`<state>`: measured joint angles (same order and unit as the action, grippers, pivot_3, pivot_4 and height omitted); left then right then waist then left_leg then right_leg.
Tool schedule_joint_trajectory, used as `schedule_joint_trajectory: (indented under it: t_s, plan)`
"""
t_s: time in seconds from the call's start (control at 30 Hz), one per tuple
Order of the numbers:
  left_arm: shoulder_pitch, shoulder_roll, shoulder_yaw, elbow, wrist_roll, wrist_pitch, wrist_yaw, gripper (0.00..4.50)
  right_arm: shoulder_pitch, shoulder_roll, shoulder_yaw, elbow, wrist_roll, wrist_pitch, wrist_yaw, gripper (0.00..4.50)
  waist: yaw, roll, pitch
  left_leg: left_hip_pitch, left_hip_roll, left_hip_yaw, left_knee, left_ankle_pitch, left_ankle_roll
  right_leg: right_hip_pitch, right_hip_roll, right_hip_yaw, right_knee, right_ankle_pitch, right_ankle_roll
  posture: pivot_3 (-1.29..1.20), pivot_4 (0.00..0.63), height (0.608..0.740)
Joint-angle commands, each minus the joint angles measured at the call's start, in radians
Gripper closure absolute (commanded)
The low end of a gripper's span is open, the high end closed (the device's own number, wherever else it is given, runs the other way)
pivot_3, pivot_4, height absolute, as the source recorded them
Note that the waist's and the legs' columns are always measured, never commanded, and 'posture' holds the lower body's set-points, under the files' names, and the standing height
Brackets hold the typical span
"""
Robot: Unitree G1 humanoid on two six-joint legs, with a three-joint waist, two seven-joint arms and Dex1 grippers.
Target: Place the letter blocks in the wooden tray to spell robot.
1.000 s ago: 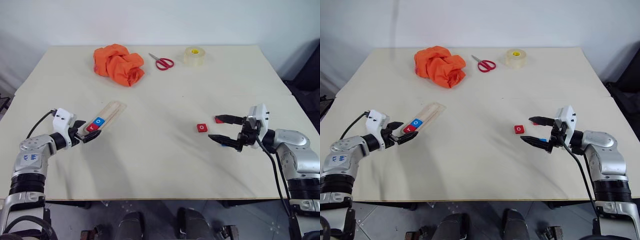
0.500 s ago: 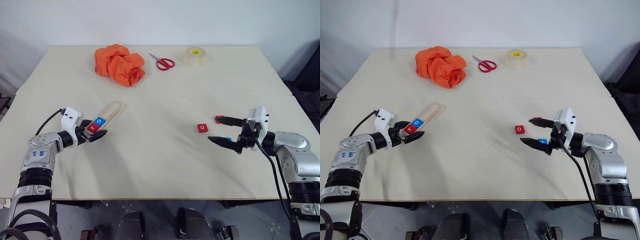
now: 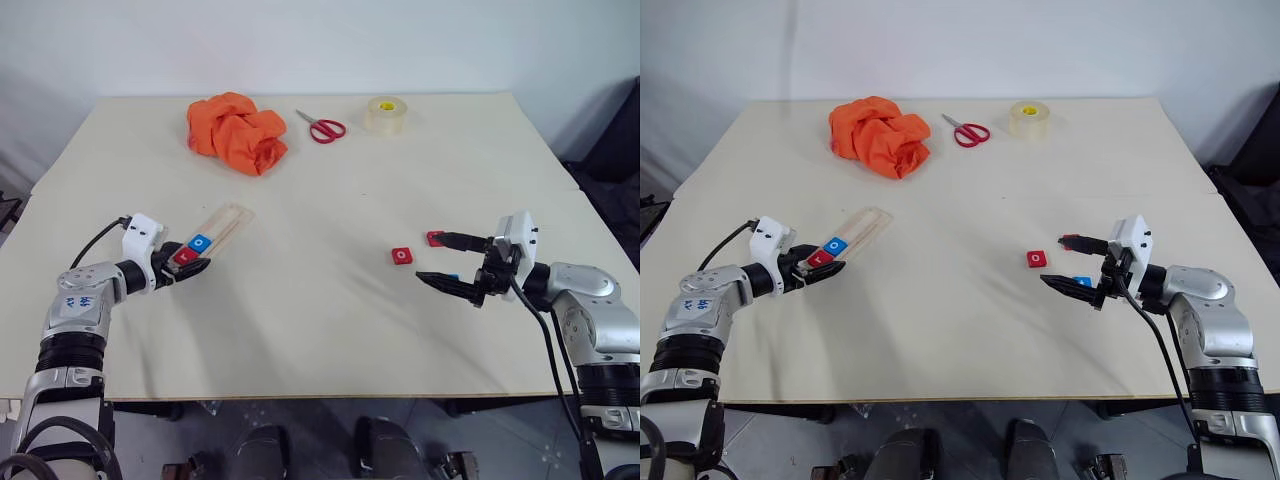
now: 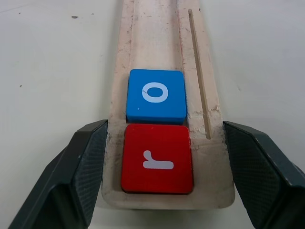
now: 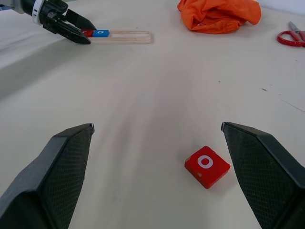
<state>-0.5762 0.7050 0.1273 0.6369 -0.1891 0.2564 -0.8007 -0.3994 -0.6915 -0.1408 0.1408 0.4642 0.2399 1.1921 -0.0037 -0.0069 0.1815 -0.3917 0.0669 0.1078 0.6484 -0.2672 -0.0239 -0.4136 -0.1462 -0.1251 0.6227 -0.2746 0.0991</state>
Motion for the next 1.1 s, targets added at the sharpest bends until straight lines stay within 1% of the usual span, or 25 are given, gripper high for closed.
schedule_joint_trajectory:
  t_s: [0.03, 0.2, 0.33, 0.47, 0.63, 0.83, 1.1]
  plan:
    - [0.027, -0.016, -0.044, -0.07, 0.002, -0.037, -0.083, 1.1, -0.01, -0.024, -0.04, -0.025, 0.019, -0.014, 0.002, 0.0, 0.003, 0.0, 0.0, 0.0, 0.0, 0.0, 0.0, 0.0, 0.0, 0.0, 0.0, 0.0, 0.0, 0.0, 0.0, 0.0, 0.15, 0.74]
    - [0.06, -0.017, -0.125, -0.296, -0.01, -0.018, -0.191, 1.1, 0.004, -0.051, -0.044, -0.023, 0.014, -0.027, 0.027, 0.0, 0.005, -0.001, 0.0, -0.002, 0.0, 0.001, 0.001, 0.0, -0.001, 0.0, 0.0, 0.001, -0.001, 0.0, 0.0, 0.0, 0.15, 0.74]
    - [0.068, -0.028, -0.189, -0.42, -0.009, 0.005, -0.241, 1.1, 0.035, -0.08, -0.055, -0.036, 0.022, -0.024, 0.048, 0.0, 0.003, -0.003, 0.002, -0.002, 0.0, 0.002, 0.001, 0.0, -0.002, -0.001, 0.0, 0.001, -0.002, 0.0, 0.0, 0.0, 0.15, 0.74]
    - [0.049, -0.041, -0.257, -0.5, 0.008, 0.021, -0.276, 1.1, 0.104, -0.13, -0.065, -0.067, 0.024, -0.019, 0.091, 0.0, 0.002, -0.003, 0.002, -0.002, 0.0, 0.003, 0.001, -0.001, -0.002, -0.001, 0.0, 0.002, -0.003, 0.0, 0.0, 0.0, 0.15, 0.74]
    - [0.034, -0.071, -0.345, -0.579, 0.027, 0.022, -0.31, 1.1, 0.162, -0.147, -0.094, -0.106, 0.041, -0.015, 0.087, 0.0, 0.002, -0.006, 0.003, 0.0, 0.0, 0.004, 0.001, -0.001, -0.001, -0.001, 0.0, 0.003, -0.003, 0.0, 0.001, 0.0, 0.15, 0.74]
    - [0.003, -0.122, -0.392, -0.588, 0.047, 0.036, -0.306, 1.1, 0.217, -0.13, -0.117, -0.161, 0.055, -0.005, 0.042, 0.0, 0.003, -0.008, 0.005, 0.0, 0.0, 0.004, 0.001, -0.001, -0.001, -0.001, 0.0, 0.004, -0.003, 0.0, 0.001, 0.0, 0.15, 0.74]
    - [0.001, -0.134, -0.418, -0.577, 0.056, 0.028, -0.332, 1.1, 0.27, -0.13, -0.146, -0.208, 0.07, 0.007, 0.001, 0.0, 0.004, -0.009, 0.005, -0.001, 0.0, 0.004, 0.002, -0.003, 0.001, -0.001, 0.0, 0.004, -0.003, 0.0, 0.001, 0.0, 0.15, 0.74]
